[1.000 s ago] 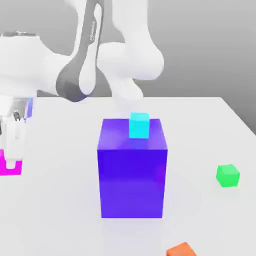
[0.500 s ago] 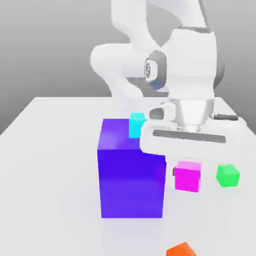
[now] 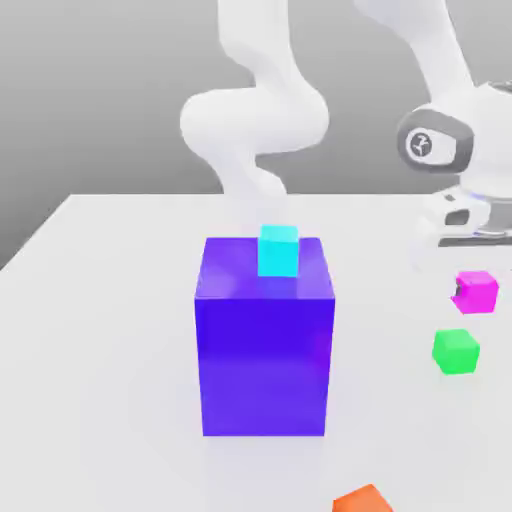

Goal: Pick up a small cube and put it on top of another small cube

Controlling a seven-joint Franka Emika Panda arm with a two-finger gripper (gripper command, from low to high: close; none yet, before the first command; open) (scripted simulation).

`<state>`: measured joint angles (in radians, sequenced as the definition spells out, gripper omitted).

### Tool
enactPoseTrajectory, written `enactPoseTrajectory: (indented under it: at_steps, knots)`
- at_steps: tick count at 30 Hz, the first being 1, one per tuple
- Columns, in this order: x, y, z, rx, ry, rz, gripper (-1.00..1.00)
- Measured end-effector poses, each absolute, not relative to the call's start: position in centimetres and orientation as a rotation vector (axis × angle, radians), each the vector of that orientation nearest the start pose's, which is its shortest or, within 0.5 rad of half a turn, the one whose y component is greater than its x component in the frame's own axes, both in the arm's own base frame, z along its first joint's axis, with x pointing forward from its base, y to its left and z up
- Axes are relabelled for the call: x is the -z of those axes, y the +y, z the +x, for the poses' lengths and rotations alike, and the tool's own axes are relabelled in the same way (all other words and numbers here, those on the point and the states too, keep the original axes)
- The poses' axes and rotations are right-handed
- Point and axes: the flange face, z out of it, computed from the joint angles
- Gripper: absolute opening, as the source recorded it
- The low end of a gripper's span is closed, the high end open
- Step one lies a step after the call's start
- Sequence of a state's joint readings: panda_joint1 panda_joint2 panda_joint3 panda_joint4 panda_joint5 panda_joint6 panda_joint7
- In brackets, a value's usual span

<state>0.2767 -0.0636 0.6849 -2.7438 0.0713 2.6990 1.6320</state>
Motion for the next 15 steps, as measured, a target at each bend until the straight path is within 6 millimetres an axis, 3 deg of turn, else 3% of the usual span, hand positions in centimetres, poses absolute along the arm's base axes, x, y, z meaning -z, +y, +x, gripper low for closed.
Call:
enactPoseTrajectory:
  at_steps: [12, 13, 15]
  knots:
    - [-18.4, 32.0, 22.9, 0.008, 1.122, -2.931, -1.0]
    - [-17.9, 32.0, 22.8, 0.004, 1.121, -2.932, 1.0]
    - [-17.9, 32.0, 22.8, 0.004, 1.121, -2.932, 1.0]
